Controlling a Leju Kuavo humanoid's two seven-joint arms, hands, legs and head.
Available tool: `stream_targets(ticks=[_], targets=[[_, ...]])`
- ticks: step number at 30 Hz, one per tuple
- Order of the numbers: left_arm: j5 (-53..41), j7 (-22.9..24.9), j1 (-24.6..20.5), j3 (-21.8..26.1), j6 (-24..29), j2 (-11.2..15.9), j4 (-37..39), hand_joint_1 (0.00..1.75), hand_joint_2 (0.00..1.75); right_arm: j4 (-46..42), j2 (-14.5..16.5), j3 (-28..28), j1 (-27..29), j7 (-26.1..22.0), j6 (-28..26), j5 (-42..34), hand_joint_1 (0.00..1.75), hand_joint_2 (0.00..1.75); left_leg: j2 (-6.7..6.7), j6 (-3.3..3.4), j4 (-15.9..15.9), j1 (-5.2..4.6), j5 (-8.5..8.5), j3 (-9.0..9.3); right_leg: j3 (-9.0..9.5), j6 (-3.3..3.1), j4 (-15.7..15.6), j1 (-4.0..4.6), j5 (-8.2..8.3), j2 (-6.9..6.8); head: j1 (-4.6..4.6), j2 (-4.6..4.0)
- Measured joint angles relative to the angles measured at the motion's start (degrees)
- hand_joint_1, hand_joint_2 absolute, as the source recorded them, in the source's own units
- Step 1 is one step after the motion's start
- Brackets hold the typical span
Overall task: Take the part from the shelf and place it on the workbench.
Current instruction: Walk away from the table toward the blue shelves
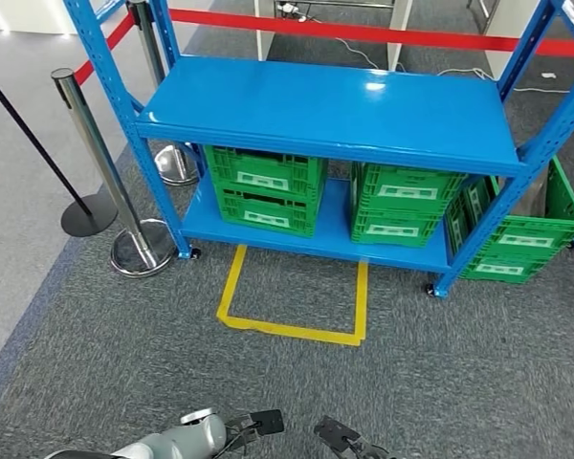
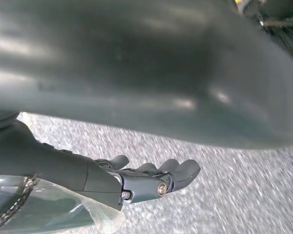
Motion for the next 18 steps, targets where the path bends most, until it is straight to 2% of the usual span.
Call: stream_targets(ticks=[1, 3, 5, 7, 8, 9, 11, 12, 13, 16, 17, 18], targets=[[0.0, 0.0, -0.07, 0.01, 0.0, -0.03, 0.01, 0.0, 0.0, 0.0, -0.02, 0.0, 0.0, -0.02, -0.02, 0.01, 0.0, 0.0, -0.02, -0.34, -0.06, -0.02, -0.52, 0.31, 0.83, -0.45, -1.88, 0.12, 0.57, 0.04, 0.06, 0.0], [0.01, 0.0, -0.17, 0.02, -0.07, -0.06, 0.01, 0.0, 0.0, -0.03, -0.08, 0.01, 0.02, -0.07, -0.04, 0.02, 0.0, 0.0, -0.01, -1.06, 0.06, -0.05, -1.01, 0.72, 1.66, -1.62, -2.81, 0.42, -0.35, 0.08, 0.02, 0.0], [0.0, 0.0, -0.28, 0.05, -0.14, -0.08, 0.01, 0.0, 0.0, -0.07, -0.13, 0.02, 0.03, -0.1, -0.1, 0.03, 0.0, 0.0, 0.29, -1.64, 2.62, -0.04, -0.41, -0.08, 2.92, -2.59, -2.82, 0.3, -1.07, 0.12, -0.24, 0.01], [0.0, 0.0, -0.43, 0.07, -0.14, -0.08, 0.01, 0.0, 0.0, -0.08, -0.12, 0.02, -0.02, -0.13, -0.14, 0.03, 0.0, 0.0, 0.67, -2.21, 8.82, 0.07, 0.16, -3.84, 4.59, -3.12, -2.99, 0.08, -2.29, 0.03, -0.49, 0.01], [0.01, 0.0, -0.43, 0.07, -0.13, -0.06, 0.01, 0.0, 0.0, -0.08, -0.13, 0.02, 0.0, -0.13, -0.14, 0.03, 0.0, 0.0, 0.78, -2.49, 12.19, 0.14, -0.5, -6.35, 5.46, -3.28, -3.01, 0.08, -3.05, -0.03, -0.59, 0.0], [0.01, 0.0, -0.36, 0.08, -0.14, -0.02, 0.01, 0.0, 0.0, -0.08, -0.13, 0.02, 0.03, -0.13, -0.14, 0.03, 0.0, 0.0, 0.8, -2.69, 14.88, 0.22, -1.95, -8.75, 6.38, -3.37, -3.02, 0.08, -3.84, -0.03, -0.66, 0.0], [0.01, 0.0, -0.16, 0.1, -0.16, 0.02, 0.01, 0.0, 0.0, -0.07, -0.14, 0.02, 0.13, -0.13, -0.13, 0.03, 0.0, 0.0, 0.81, -2.76, 16.7, 0.26, -4.9, -12.08, 8.47, -3.38, -3.02, 0.08, -5.48, 0.07, -0.68, 0.0], [0.01, 0.0, -0.1, 0.1, -0.17, 0.03, 0.01, 0.0, 0.0, -0.07, -0.14, 0.02, 0.14, -0.13, -0.13, 0.03, 0.0, 0.0, 0.81, -2.61, 15.63, 0.23, -5.16, -12.79, 9.65, -3.31, -3.02, 0.1, -6.32, 0.13, -0.68, 0.0], [0.0, 0.0, -0.07, 0.11, -0.17, 0.04, 0.01, 0.0, 0.0, -0.07, -0.14, 0.02, 0.15, -0.14, -0.13, 0.03, 0.0, 0.0, 0.81, -2.34, 13.39, 0.17, -3.98, -13.0, 10.93, -3.18, -3.02, 0.13, -7.2, 0.21, -0.68, 0.0], [-0.25, -0.02, 0.24, 0.11, -0.21, 0.21, 0.17, 0.0, 0.0, 0.06, -0.13, 0.02, 0.38, -0.33, -0.13, 0.02, 0.0, 0.0, 0.82, -1.02, 5.46, -0.53, 6.44, -12.89, 13.77, -2.52, -2.98, 0.23, -9.83, 0.16, -0.29, 0.0], [-0.37, -0.01, 0.34, 0.11, -0.33, 0.27, 0.25, 0.0, 0.0, 0.11, -0.14, 0.01, 0.39, -0.45, -0.13, 0.02, 0.0, 0.0, 0.8, -0.65, 4.43, -0.8, 8.75, -12.97, 14.02, -2.21, -3.06, 0.19, -10.46, 0.1, -0.12, 0.0], [-0.45, 0.0, 0.32, 0.13, -0.45, 0.34, 0.32, 0.0, 0.0, 0.16, -0.14, 0.01, 0.34, -0.57, -0.1, 0.01, 0.0, 0.0, 0.74, -0.38, 4.46, -1.03, 9.12, -13.08, 14.31, -1.81, -3.29, 0.13, -10.88, 0.1, 0.04, 0.0]])
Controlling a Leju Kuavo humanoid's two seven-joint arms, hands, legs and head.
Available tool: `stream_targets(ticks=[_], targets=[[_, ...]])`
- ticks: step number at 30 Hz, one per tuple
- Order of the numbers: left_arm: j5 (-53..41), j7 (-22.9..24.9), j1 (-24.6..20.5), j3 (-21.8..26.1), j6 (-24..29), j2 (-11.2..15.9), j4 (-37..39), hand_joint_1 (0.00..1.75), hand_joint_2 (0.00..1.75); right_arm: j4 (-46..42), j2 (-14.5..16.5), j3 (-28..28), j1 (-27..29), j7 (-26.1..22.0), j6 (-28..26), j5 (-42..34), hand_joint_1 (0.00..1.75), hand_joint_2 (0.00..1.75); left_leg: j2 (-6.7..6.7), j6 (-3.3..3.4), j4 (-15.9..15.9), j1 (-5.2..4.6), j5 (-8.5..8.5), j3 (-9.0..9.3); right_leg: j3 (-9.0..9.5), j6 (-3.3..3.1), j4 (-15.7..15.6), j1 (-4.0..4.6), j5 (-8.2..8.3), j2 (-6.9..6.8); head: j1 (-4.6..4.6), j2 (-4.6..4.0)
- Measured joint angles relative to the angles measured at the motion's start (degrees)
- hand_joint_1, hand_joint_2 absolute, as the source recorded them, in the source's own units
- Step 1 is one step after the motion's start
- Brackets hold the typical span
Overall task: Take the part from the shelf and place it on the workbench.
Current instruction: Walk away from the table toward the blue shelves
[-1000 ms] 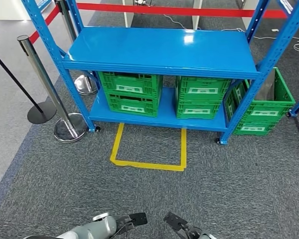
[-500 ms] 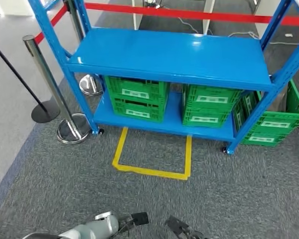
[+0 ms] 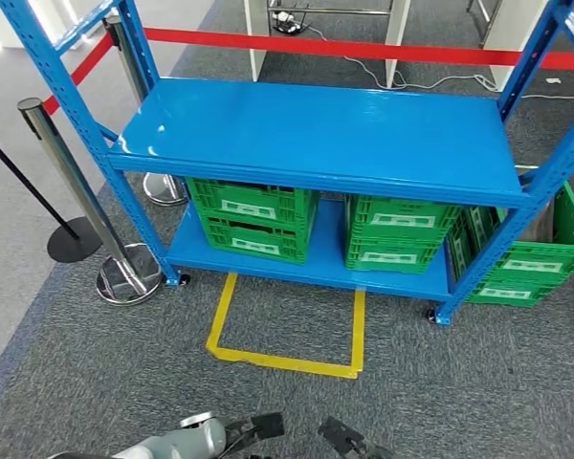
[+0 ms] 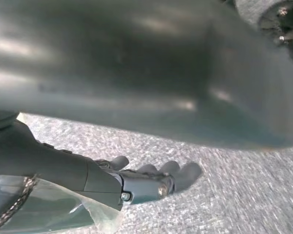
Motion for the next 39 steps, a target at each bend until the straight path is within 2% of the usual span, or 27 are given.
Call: stream_targets(ticks=[2, 4, 5, 7, 8, 9, 10, 11, 12, 13, 14, 16, 18, 19, 22, 23, 24, 25, 27, 28, 29, 32, 34, 35, 37, 38, 39], targets=[[-0.05, 0.01, -0.36, 0.03, -0.17, -0.08, -0.02, 0.0, 0.0, -0.05, 0.01, 0.02, -0.31, -0.24, 0.01, 0.0, 0.0, 0.0, -0.14, 0.58, -0.76, 0.06, -0.48, 0.64, 0.41, 0.69, -0.78, -0.08, -0.63, -0.14, -0.12, 0.0], [-0.05, -0.04, -0.8, 0.05, -0.17, -0.24, -0.05, 0.0, 0.0, -0.09, 0.06, 0.04, -0.68, -0.38, -0.1, 0.01, 0.0, 0.0, -0.24, 1.11, -2.04, 0.4, -0.99, 1.89, -0.61, 1.12, 1.5, -0.03, -2.06, -0.17, -0.03, 0.0], [-0.05, -0.02, -0.95, 0.07, -0.2, -0.31, -0.07, 0.0, 0.0, -0.11, 0.05, 0.04, -0.82, -0.39, -0.18, 0.01, 0.0, 0.0, -0.26, 1.26, -2.38, 0.52, -1.27, 2.41, -2.77, 1.25, 4.58, -0.06, -3.18, -0.11, 0.06, 0.0], [-0.05, 0.48, -1.02, 0.1, -0.43, -0.37, -0.07, 0.0, 0.0, -0.11, -0.07, 0.05, -0.86, -0.41, -0.25, 0.02, 0.0, 0.0, -0.27, 1.41, -2.54, 0.6, -2.0, 3.06, -8.47, 1.56, 11.99, -0.12, -5.01, -0.06, 0.09, 0.0], [-0.04, 0.95, -0.89, 0.14, -0.63, -0.37, -0.06, 0.0, 0.44, -0.11, -0.14, 0.05, -0.74, -0.43, -0.25, 0.02, 0.0, 0.0, -0.32, 1.36, -2.54, 0.61, -2.42, 3.45, -10.78, 1.71, 14.18, -0.14, -4.69, -0.07, 0.1, 0.0], [0.04, 1.51, -0.71, 0.21, -0.84, -0.37, -0.05, 0.0, 0.87, -0.11, -0.19, 0.06, -0.58, -0.45, -0.24, 0.02, 0.0, 0.0, -0.39, 1.26, -2.53, 0.64, -2.87, 3.99, -12.14, 1.84, 14.35, -0.18, -3.03, -0.07, 0.09, 0.0], [0.18, 2.01, -0.57, 0.31, -0.98, -0.37, -0.05, 0.0, 1.31, -0.11, -0.21, 0.06, -0.45, -0.47, -0.22, 0.02, 0.0, 0.0, -0.47, 1.1, -2.51, 0.68, -3.34, 4.6, -12.45, 1.94, 12.44, -0.25, -0.23, -0.08, 0.1, 0.0], [0.35, 2.44, -0.48, 0.44, -1.07, -0.38, -0.04, 0.0, 1.75, -0.11, -0.22, 0.06, -0.39, -0.49, -0.2, -0.01, 0.0, 0.0, -0.55, 0.88, -2.43, 0.72, -3.82, 5.18, -11.98, 2.03, 9.02, -0.35, 3.07, -0.08, 0.11, 0.0], [0.56, 2.76, -0.48, 0.62, -1.1, -0.39, -0.04, 0.0, 1.75, -0.1, -0.22, 0.05, -0.37, -0.49, -0.19, -0.05, 0.0, 0.0, -0.65, 0.61, -2.31, 0.66, -4.24, 5.58, -11.14, 2.05, 5.85, -0.35, 5.62, -0.03, 0.18, 0.0], [0.74, 2.96, -0.54, 0.84, -1.05, -0.4, -0.04, 0.0, 1.75, -0.09, -0.23, 0.05, -0.43, -0.49, -0.17, -0.09, 0.0, 0.44, -0.71, 0.33, -2.13, 0.59, -4.52, 5.75, -10.25, 1.85, 3.29, -0.33, 7.01, 0.03, 0.23, 0.0], [0.88, 3.1, -0.59, 1.09, -0.95, -0.4, -0.04, 0.0, 1.75, -0.09, -0.25, 0.04, -0.46, -0.48, -0.15, -0.16, 0.0, 0.87, -0.75, 0.07, -2.01, 0.53, -4.67, 5.76, -9.69, 1.54, 1.93, -0.26, 7.45, 0.13, 0.2, 0.0], [1.05, 3.33, -0.62, 1.56, -0.63, -0.39, -0.04, 0.0, 1.75, -0.1, -0.3, 0.0, -0.49, -0.4, -0.1, -0.31, 0.0, 1.75, -0.76, -0.39, -2.0, 0.54, -4.65, 5.7, -9.21, 0.74, 1.42, -0.06, 7.07, 0.32, 0.07, 0.0], [1.16, 3.67, -0.65, 1.9, -0.2, -0.4, -0.04, 0.0, 1.75, -0.14, -0.34, -0.05, -0.49, 0.21, -0.26, -0.52, 0.0, 1.75, -0.59, -0.93, -1.55, 0.63, -5.23, 5.58, -8.94, 0.07, 1.2, -0.21, 7.15, 0.28, -0.07, 0.0], [1.37, 3.78, -0.6, 2.04, 0.03, -0.39, -0.04, 0.0, 1.75, -0.21, -0.38, -0.07, -0.46, 0.68, -0.43, -0.78, 0.0, 1.75, -0.45, -1.26, -0.14, 0.69, -6.15, 5.04, -8.7, -0.28, 1.02, -0.33, 7.14, 0.16, -0.18, 0.0], [3.54, 3.45, 0.66, 2.35, 0.59, 0.02, -0.04, 0.0, 1.75, -0.81, -0.8, 0.11, 0.15, 1.52, -0.87, -3.33, 0.0, 1.75, -0.11, -2.07, 9.67, 1.02, -10.53, 0.71, -8.04, -1.07, 0.88, -0.4, 6.8, -0.15, -0.45, 0.0], [4.59, 3.13, 1.47, 2.44, 0.68, 0.25, -0.04, 0.0, 1.75, -1.13, -1.04, 0.26, 0.5, 1.5, -0.95, -4.63, 0.0, 1.75, -0.1, -2.16, 12.43, 1.11, -11.24, -0.62, -7.86, -1.17, 0.89, -0.39, 6.68, -0.17, -0.46, 0.0], [5.69, 2.74, 2.35, 2.52, 0.77, 0.47, -0.03, 0.0, 1.75, -1.51, -1.29, 0.45, 0.83, 1.4, -1.03, -5.99, 0.0, 1.75, -0.09, -2.15, 13.39, 1.16, -10.93, -1.18, -7.68, -1.21, 0.89, -0.38, 6.56, -0.15, -0.47, 0.0], [6.85, 2.32, 3.26, 2.6, 0.84, 0.68, -0.02, 0.0, 1.75, -1.96, -1.51, 0.72, 1.1, 1.22, -1.12, -7.39, 0.0, 1.75, -0.09, -2.03, 12.07, 1.17, -9.51, -0.69, -7.47, -1.18, 0.89, -0.37, 6.43, -0.1, -0.49, 0.0], [9.24, 1.45, 4.82, 2.69, 1.04, 1.08, 0.01, 0.0, 0.87, -2.95, -1.89, 1.47, 1.48, 0.7, -1.32, -10.4, 0.0, 1.75, -0.05, -1.52, 5.17, 1.1, -5.58, 2.43, -6.98, -0.98, 0.86, -0.34, 6.1, -0.03, -0.45, 0.0], [10.44, 1.0, 5.44, 2.7, 1.16, 1.28, 0.01, 0.0, 0.44, -3.39, -2.06, 1.91, 1.63, 0.44, -1.39, -11.94, 0.0, 1.75, 0.0, -1.24, 1.77, 0.96, -4.35, 4.01, -6.85, -0.79, 0.87, -0.25, 5.93, -0.04, -0.45, 0.0], [11.56, 0.59, 5.97, 2.71, 1.3, 1.48, 0.02, 0.0, 0.0, -3.79, -2.24, 2.34, 1.82, 0.21, -1.45, -13.43, 0.0, 1.75, 0.04, -1.02, -0.49, 0.83, -3.97, 5.06, -6.85, -0.57, 0.87, -0.16, 5.81, -0.1, -0.45, 0.0], [15.16, -0.67, 7.63, 2.72, 1.68, 2.2, 0.01, 0.0, 0.0, -4.69, -2.91, 3.83, 2.92, -0.47, -1.63, -18.02, 0.0, 1.75, 0.04, -0.55, -2.23, 0.72, -4.44, 5.79, -6.84, 0.28, 0.57, -0.05, 5.63, -0.32, -0.45, 0.0], [17.62, -1.55, 8.63, 2.7, 1.89, 2.67, -0.08, 0.0, 0.0, -5.1, -3.44, 4.94, 4.06, -0.93, -1.8, -21.17, 0.0, 1.75, 0.06, -0.01, -2.83, 0.98, -4.27, 6.2, -7.4, 0.85, 1.75, -0.06, 4.54, -0.26, -0.37, 0.0], [18.8, -1.98, 8.93, 2.7, 2.0, 2.84, -0.17, 0.0, 0.0, -5.22, -3.73, 5.46, 4.69, -1.18, -1.88, -22.65, 0.0, 1.75, 0.09, 0.29, -3.07, 1.11, -4.2, 6.38, -8.47, 1.09, 3.91, -0.07, 3.28, -0.19, -0.32, 0.0], [21.17, -2.85, 9.38, 2.69, 2.23, 3.21, -0.59, 0.0, 0.0, -5.27, -4.37, 6.5, 6.31, -1.57, -1.99, -25.65, 0.0, 1.75, 0.11, 0.7, -3.14, 1.09, -4.3, 6.46, -12.15, 1.46, 11.22, -0.1, -0.01, -0.1, -0.26, 0.0], [22.37, -3.27, 9.59, 2.69, 2.36, 3.44, -0.95, 0.0, 0.0, -5.26, -4.69, 7.01, 7.3, -1.69, -2.03, -27.15, 0.0, 1.75, 0.09, 0.77, -3.13, 1.07, -4.35, 6.47, -13.93, 1.61, 14.47, -0.11, -1.04, -0.09, -0.28, 0.0], [23.54, -3.69, 9.81, 2.69, 2.49, 3.69, -1.42, 0.0, 0.0, -5.25, -5.01, 7.53, 8.36, -1.86, -2.07, -28.64, 0.0, 1.75, 0.05, 0.8, -3.11, 1.07, -4.4, 6.51, -14.98, 1.72, 16.08, -0.12, -1.07, -0.09, -0.27, 0.0]])
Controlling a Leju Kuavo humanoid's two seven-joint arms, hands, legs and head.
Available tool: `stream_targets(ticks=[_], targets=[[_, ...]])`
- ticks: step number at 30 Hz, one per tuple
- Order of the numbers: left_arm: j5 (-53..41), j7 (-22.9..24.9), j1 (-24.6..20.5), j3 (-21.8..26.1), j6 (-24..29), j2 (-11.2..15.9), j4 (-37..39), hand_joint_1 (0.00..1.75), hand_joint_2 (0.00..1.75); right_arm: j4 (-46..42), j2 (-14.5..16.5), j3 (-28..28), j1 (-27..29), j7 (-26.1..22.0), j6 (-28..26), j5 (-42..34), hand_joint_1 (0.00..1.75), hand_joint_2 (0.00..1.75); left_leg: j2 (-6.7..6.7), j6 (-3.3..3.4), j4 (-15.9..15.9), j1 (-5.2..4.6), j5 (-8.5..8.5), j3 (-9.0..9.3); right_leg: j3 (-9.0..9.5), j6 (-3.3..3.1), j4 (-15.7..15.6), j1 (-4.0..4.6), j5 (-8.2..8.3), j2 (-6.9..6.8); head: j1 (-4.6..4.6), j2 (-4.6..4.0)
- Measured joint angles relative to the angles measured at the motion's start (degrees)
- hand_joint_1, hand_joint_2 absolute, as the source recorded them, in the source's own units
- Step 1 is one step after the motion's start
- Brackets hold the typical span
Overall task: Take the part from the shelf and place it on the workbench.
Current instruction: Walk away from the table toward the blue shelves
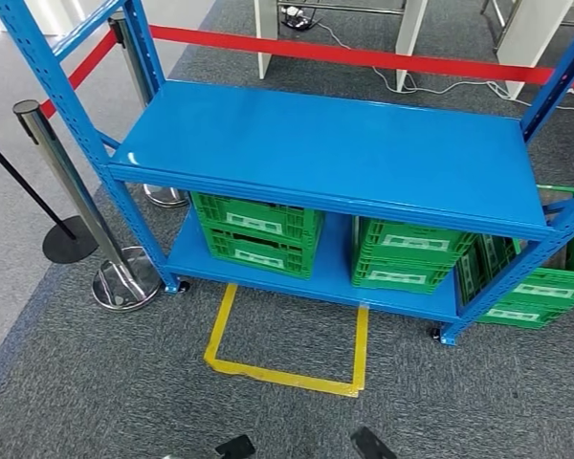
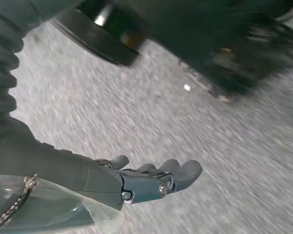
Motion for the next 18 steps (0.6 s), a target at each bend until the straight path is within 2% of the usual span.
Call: stream_targets(ticks=[1, 2, 4, 5, 6, 8, 10, 12, 14, 15, 16, 17, 18], targets=[[1.11, -0.4, 0.17, -0.01, 0.09, 0.27, -0.53, 0.0, 0.0, 0.04, -0.28, 0.5, 1.01, -0.23, -0.05, -1.41, 0.0, 1.75, -0.06, -0.04, 0.02, 0.02, -0.05, 0.06, 0.05, 0.06, -0.68, -0.03, 1.11, 0.0, 0.01, 0.0], [2.21, -0.8, 0.3, -0.02, 0.17, 0.5, -1.13, 0.0, 0.0, 0.09, -0.55, 0.99, 1.93, -0.48, -0.1, -2.81, 0.0, 1.75, -0.11, -0.14, 0.06, 0.04, -0.12, 0.15, 1.2, 0.08, -3.46, -0.08, 3.05, -0.01, 0.01, 0.0], [4.44, -1.64, 0.48, -0.04, 0.34, 0.94, -2.36, 0.0, 0.0, 0.23, -0.97, 2.05, 3.53, -0.96, -0.23, -5.65, 0.0, 1.75, -0.19, -0.61, 0.35, -0.08, -0.42, 0.26, 4.9, -0.05, -11.11, -0.22, 6.5, 0.06, 0.03, 0.0], [5.56, -2.06, 0.6, -0.06, 0.43, 1.16, -2.9, 0.0, 0.0, 0.29, -1.14, 2.58, 4.23, -1.21, -0.3, -7.13, 0.0, 1.75, -0.19, -0.92, 0.54, -0.22, -0.55, 0.25, 6.28, -0.3, -13.7, -0.25, 7.33, 0.14, -0.03, 0.0], [6.73, -2.48, 0.81, -0.08, 0.52, 1.43, -3.37, 0.0, 0.0, 0.33, -1.29, 3.11, 4.87, -1.5, -0.37, -8.67, 0.0, 1.75, -0.18, -1.23, 0.68, -0.34, -0.62, 0.23, 7.03, -0.6, -14.98, -0.21, 7.55, 0.25, -0.1, 0.0], [9.0, -3.26, 1.53, -0.16, 0.74, 2.03, -4.06, 0.0, 0.0, 0.37, -1.57, 4.13, 5.86, -1.92, -0.52, -11.64, 0.0, 1.75, -0.16, -1.72, 0.69, -0.36, -0.58, 0.33, 7.23, -1.33, -15.16, -0.1, 7.63, 0.4, -0.21, 0.0], [11.49, -4.12, 2.69, -0.36, 1.0, 2.64, -4.49, 0.0, 0.0, 0.29, -2.01, 5.28, 6.47, -2.29, -0.69, -14.58, 0.0, 0.87, -0.09, -2.28, 1.71, -0.22, -1.6, 0.13, 7.44, -2.0, -15.35, -0.23, 7.75, 0.28, -0.32, 0.0], [13.93, -4.99, 4.28, -0.67, 1.17, 3.17, -4.64, 0.0, 0.0, -0.07, -2.57, 6.46, 7.08, -2.74, -0.87, -17.54, 0.0, 0.0, -0.01, -2.9, 6.71, -0.05, -4.87, -1.81, 7.62, -2.56, -15.47, -0.37, 7.74, -0.03, -0.52, 0.0], [16.18, -5.75, 6.33, -0.96, 1.3, 3.67, -4.61, 0.0, 0.0, -0.84, -3.07, 7.61, 7.68, -3.17, -1.02, -20.37, 0.0, 0.0, 0.01, -3.26, 13.95, 0.12, -8.33, -4.78, 7.63, -2.78, -15.47, -0.35, 7.66, -0.23, -0.62, 0.0], [17.27, -6.12, 7.5, -1.07, 1.36, 3.9, -4.55, 0.0, 0.0, -1.43, -3.28, 8.17, 7.85, -3.41, -1.1, -21.76, 0.0, 0.0, 0.02, -3.32, 16.04, 0.16, -8.88, -5.54, 7.63, -2.8, -15.47, -0.33, 7.64, -0.25, -0.63, 0.0], [18.32, -6.46, 8.67, -1.15, 1.44, 4.1, -4.44, 0.0, 0.0, -2.15, -3.48, 8.72, 7.9, -3.63, -1.15, -23.1, 0.0, 0.44, 0.02, -3.27, 16.01, 0.18, -8.31, -5.33, 7.66, -2.79, -15.47, -0.33, 7.63, -0.22, -0.64, 0.0], [19.34, -6.79, 9.8, -1.22, 1.51, 4.34, -4.27, 0.0, 0.0, -2.96, -3.67, 9.25, 7.87, -3.84, -1.22, -24.45, 0.0, 0.87, 0.02, -3.14, 13.77, 0.2, -6.79, -4.09, 7.74, -2.77, -15.46, -0.33, 7.62, -0.19, -0.65, 0.0], [20.4, -7.18, 10.84, -1.3, 1.61, 4.59, -4.08, 0.0, 0.0, -3.83, -3.82, 9.81, 7.8, -4.03, -1.28, -25.78, 0.0, 1.31, 0.05, -2.91, 9.99, 0.19, -4.8, -2.13, 7.83, -2.7, -15.46, -0.33, 7.58, -0.17, -0.64, 0.0]])
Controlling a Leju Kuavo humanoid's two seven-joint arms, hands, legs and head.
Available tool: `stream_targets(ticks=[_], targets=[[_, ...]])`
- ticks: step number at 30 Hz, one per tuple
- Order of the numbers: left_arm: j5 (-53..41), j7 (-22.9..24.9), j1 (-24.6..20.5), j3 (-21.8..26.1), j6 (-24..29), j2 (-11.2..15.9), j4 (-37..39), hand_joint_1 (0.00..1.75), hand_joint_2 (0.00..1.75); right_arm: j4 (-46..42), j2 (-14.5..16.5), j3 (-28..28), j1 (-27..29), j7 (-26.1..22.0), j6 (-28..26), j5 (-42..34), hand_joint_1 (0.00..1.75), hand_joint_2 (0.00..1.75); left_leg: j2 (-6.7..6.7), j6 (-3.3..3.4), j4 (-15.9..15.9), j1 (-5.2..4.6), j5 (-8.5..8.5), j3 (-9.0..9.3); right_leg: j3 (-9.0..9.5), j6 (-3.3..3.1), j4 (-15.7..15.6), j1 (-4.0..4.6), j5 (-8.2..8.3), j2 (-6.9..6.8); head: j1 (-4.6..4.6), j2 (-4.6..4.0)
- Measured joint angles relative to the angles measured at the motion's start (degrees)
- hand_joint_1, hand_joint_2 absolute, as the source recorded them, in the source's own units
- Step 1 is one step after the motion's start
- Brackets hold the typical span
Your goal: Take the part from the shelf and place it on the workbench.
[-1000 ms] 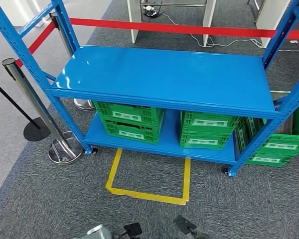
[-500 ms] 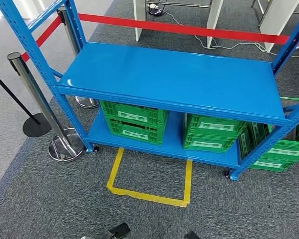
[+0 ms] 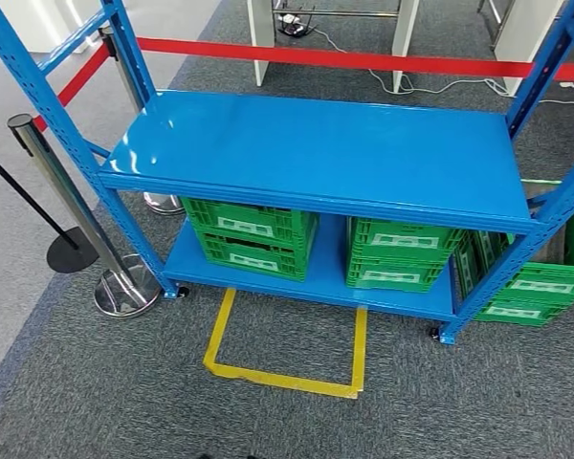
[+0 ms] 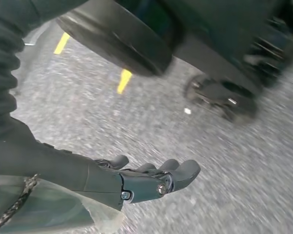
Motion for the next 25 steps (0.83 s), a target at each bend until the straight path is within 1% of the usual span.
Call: stream_targets(ticks=[1, 2, 3, 4, 6, 7, 8, 9, 11, 12, 13, 14, 15, 16, 17, 18, 19, 20, 21, 24, 25], targets=[[1.02, -0.35, 0.91, -0.07, 0.11, 0.26, 0.18, 0.0, 0.0, -0.8, -0.15, 0.55, -0.07, -0.21, -0.07, -1.29, 0.0, 1.75, 0.04, 0.25, -3.94, -0.09, 1.42, 2.02, 0.07, 0.14, 0.01, 0.07, -0.08, -0.01, 0.01, 0.0], [2.08, -0.73, 1.72, -0.14, 0.22, 0.52, 0.33, 0.0, 0.0, -1.5, -0.33, 1.09, -0.1, -0.44, -0.13, -2.6, 0.0, 1.75, 0.09, 0.5, -7.05, -0.2, 2.29, 3.55, 0.09, 0.36, 0.03, 0.16, -0.16, -0.04, 0.03, 0.0], [3.17, -1.14, 2.49, -0.21, 0.34, 0.77, 0.41, 0.0, 0.0, -2.06, -0.52, 1.66, -0.05, -0.66, -0.17, -3.96, 0.0, 1.75, 0.1, 0.72, -8.82, -0.33, 2.53, 4.41, 0.09, 0.65, 0.02, 0.23, -0.22, -0.1, 0.05, 0.0], [4.3, -1.53, 3.2, -0.26, 0.46, 1.02, 0.47, 0.0, 0.0, -2.46, -0.74, 2.23, 0.11, -0.83, -0.22, -5.4, 0.0, 1.75, 0.1, 0.91, -9.39, -0.47, 2.3, 4.66, 0.11, 0.97, -0.04, 0.28, -0.22, -0.17, 0.08, 0.0], [6.65, -2.39, 4.38, -0.47, 0.67, 1.43, 0.45, 0.0, 0.0, -2.91, -1.25, 3.44, 0.95, -1.14, -0.32, -8.44, 0.0, 1.75, 0.12, 1.51, -9.83, -0.4, 2.53, 4.79, 0.16, 1.66, -0.14, 0.25, -0.29, -0.19, 0.09, 0.0], [7.76, -2.79, 4.69, -0.61, 0.77, 1.65, 0.32, 0.0, 0.0, -2.99, -1.51, 4.0, 1.65, -1.37, -0.38, -9.87, 0.0, 1.75, 0.17, 1.9, -10.13, -0.29, 2.68, 4.91, -0.06, 1.94, 0.32, 0.23, -0.77, -0.11, 0.13, 0.0], [8.86, -3.2, 4.81, -0.78, 0.88, 1.84, 0.0, 0.0, 0.0, -2.97, -1.79, 4.55, 2.5, -1.6, -0.43, -11.29, 0.0, 1.75, 0.23, 2.31, -10.43, -0.16, 2.85, 5.0, -0.79, 2.15, 1.78, 0.24, -1.86, -0.01, 0.19, 0.0], [9.86, -3.59, 4.74, -0.95, 0.99, 2.05, -0.49, 0.0, 0.0, -2.82, -2.07, 5.05, 3.49, -1.78, -0.48, -12.58, 0.0, 1.75, 0.29, 2.65, -10.61, -0.1, 2.94, 5.05, -2.11, 2.31, 4.49, 0.2, -3.52, 0.11, 0.25, 0.0], [11.81, -4.35, 4.25, -1.17, 1.2, 2.42, -2.0, 0.0, 0.0, -2.1, -2.48, 5.88, 5.65, -2.14, -0.6, -15.3, 0.0, 1.75, 0.34, 3.05, -10.62, -0.17, 2.89, 4.98, -5.64, 2.71, 11.87, 0.17, -7.07, 0.17, 0.33, 0.0], [12.63, -4.64, 3.89, -1.22, 1.26, 2.54, -2.88, 0.0, 0.0, -1.61, -2.61, 6.17, 6.48, -2.36, -0.67, -16.47, 0.0, 1.75, 0.45, 3.12, -10.61, -0.2, 2.87, 5.0, -6.83, 3.0, 14.41, 0.13, -7.81, 0.16, 0.31, 0.0], [13.37, -4.92, 3.45, -1.26, 1.32, 2.65, -3.85, 0.0, 0.0, -0.99, -2.74, 6.42, 7.09, -2.6, -0.73, -17.57, 0.0, 1.75, 0.61, 3.13, -10.58, -0.18, 2.84, 5.03, -7.03, 3.3, 14.99, 0.04, -7.46, 0.1, 0.32, 0.0], [14.05, -5.17, 2.9, -1.3, 1.37, 2.74, -4.88, 0.0, 0.0, -0.36, -2.87, 6.62, 7.51, -2.8, -0.79, -18.49, 0.0, 1.75, 0.76, 3.09, -10.49, -0.12, 2.78, 5.08, -5.92, 3.62, 13.09, -0.14, -5.99, 0.0, 0.31, 0.0], [14.7, -5.42, 2.31, -1.36, 1.42, 2.85, -6.0, 0.0, 0.0, 0.36, -3.01, 6.85, 7.88, -2.88, -0.84, -19.39, 0.0, 1.75, 0.87, 2.97, -10.3, -0.05, 2.66, 5.11, -3.81, 3.97, 9.39, -0.43, -3.97, -0.12, 0.32, 0.0], [15.39, -5.69, 1.73, -1.41, 1.49, 3.1, -7.16, 0.0, 0.0, 1.12, -3.13, 7.08, 8.31, -2.97, -0.88, -20.33, 0.0, 1.75, 0.88, 2.77, -10.01, -0.06, 2.48, 5.08, -1.58, 4.33, 5.43, -0.71, -2.66, -0.14, 0.44, 0.0], [16.14, -5.97, 1.27, -1.47, 1.56, 3.37, -8.22, 0.0, 0.0, 1.75, -3.2, 7.34, 8.78, -3.13, -0.87, -21.32, 0.0, 1.75, 0.83, 2.5, -9.56, -0.17, 2.16, 4.97, 0.35, 4.16, 2.15, -0.92, -1.6, -0.07, 0.54, 0.0], [16.96, -6.27, 1.05, -1.53, 1.63, 3.7, -9.05, 0.0, 0.0, 2.2, -3.29, 7.67, 9.29, -3.37, -0.82, -22.39, 0.0, 1.75, 0.8, 2.25, -9.2, -0.34, 1.95, 4.86, 1.52, 3.88, 0.27, -0.99, -1.39, 0.06, 0.54, 0.0], [17.87, -6.59, 1.07, -1.57, 1.7, 4.04, -9.58, 0.0, 0.0, 2.45, -3.38, 8.05, 9.75, -3.62, -0.78, -23.52, 0.0, 1.75, 0.79, 2.07, -8.97, -0.51, 1.8, 4.78, 1.92, 3.5, -0.25, -0.93, -1.69, 0.23, 0.48, 0.0], [18.82, -6.89, 1.36, -1.62, 1.77, 4.26, -9.83, 0.0, 0.0, 2.47, -3.47, 8.49, 10.17, -3.84, -0.75, -24.65, 0.0, 1.75, 0.79, 1.98, -8.86, -0.57, 1.73, 4.77, 2.08, 3.04, -0.28, -0.83, -1.55, 0.31, 0.35, 0.0], [19.78, -7.21, 1.93, -1.68, 1.84, 4.45, -9.87, 0.0, 0.0, 2.28, -3.6, 8.97, 10.52, -3.99, -0.77, -25.73, 0.0, 1.31, 0.81, 1.96, -8.94, -0.52, 1.82, 4.85, 2.12, 2.98, -0.24, -0.73, -1.71, 0.33, 0.2, 0.0], [22.17, -7.92, 4.68, -2.0, 1.97, 4.72, -9.5, 0.0, 0.0, 1.13, -3.97, 10.38, 10.96, -4.03, -0.91, -28.25, 0.0, 0.0, 0.78, 1.8, -9.17, -0.35, 1.86, 5.15, 2.17, 2.76, -0.24, -0.54, -1.84, 0.27, 0.19, 0.0], [22.52, -8.02, 5.19, -2.07, 1.99, 4.75, -9.4, 0.0, 0.0, 0.91, -4.04, 10.59, 11.0, -4.03, -0.93, -28.61, 0.0, 0.0, 0.77, 1.75, -9.21, -0.33, 1.87, 5.2, 2.17, 2.73, -0.24, -0.52, -1.86, 0.25, 0.2, 0.0]])
